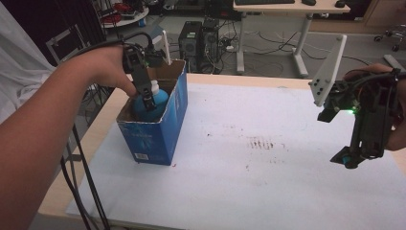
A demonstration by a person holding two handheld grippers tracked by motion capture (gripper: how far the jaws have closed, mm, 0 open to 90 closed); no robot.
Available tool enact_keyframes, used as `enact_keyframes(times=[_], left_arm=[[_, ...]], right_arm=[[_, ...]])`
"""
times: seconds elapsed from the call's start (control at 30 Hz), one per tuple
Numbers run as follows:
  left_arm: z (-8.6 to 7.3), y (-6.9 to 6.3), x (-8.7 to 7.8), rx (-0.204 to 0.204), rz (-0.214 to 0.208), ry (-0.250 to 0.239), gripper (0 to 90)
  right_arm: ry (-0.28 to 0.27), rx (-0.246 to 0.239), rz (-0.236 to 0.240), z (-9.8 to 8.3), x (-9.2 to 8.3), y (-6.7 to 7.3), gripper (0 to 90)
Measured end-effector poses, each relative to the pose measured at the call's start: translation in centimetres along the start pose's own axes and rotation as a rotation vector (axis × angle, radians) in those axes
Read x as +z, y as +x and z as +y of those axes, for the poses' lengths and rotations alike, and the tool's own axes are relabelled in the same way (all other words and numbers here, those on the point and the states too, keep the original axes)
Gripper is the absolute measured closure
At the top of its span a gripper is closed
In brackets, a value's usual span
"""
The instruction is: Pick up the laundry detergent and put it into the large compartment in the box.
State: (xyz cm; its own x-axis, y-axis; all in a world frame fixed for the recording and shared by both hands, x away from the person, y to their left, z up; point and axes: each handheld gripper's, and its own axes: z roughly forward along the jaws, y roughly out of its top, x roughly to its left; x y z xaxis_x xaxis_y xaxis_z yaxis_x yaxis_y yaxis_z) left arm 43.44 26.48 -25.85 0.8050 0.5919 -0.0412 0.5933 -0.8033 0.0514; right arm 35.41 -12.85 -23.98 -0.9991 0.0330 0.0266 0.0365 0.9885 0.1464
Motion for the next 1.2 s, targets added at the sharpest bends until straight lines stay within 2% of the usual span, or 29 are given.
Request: enact_keyframes(times=[0.33,0.6,0.77,0.9,1.1,1.2], left_arm=[[-0.4,-0.9,-2.1,0.061,0.064,0.01,7.8],[-0.2,-1.7,-4.0,0.08,0.072,0.009,4.6],[0.2,-2.5,-5.4,0.097,0.047,-0.003,2.3],[1.1,-3.8,-6.7,0.158,0.025,-0.017,1.6],[3.1,-6.2,-8.1,0.275,0.061,-0.034,1.6],[4.3,-7.5,-8.3,0.342,0.053,-0.047,1.6]], right_arm=[[-0.001,-0.006,0.0,0.0,-0.1,0.0,0.8],[-0.006,-0.005,0.003,0.0,-0.1,0.0,0.8],[-0.008,-0.007,0.005,0.0,-0.2,-0.1,0.8],[-0.01,-0.006,0.004,0.0,-0.6,-0.2,0.8],[-0.008,-0.008,-0.001,0.4,-1.1,-0.4,0.8],[-0.005,-0.012,0.002,0.6,-1.2,-0.4,0.8]])
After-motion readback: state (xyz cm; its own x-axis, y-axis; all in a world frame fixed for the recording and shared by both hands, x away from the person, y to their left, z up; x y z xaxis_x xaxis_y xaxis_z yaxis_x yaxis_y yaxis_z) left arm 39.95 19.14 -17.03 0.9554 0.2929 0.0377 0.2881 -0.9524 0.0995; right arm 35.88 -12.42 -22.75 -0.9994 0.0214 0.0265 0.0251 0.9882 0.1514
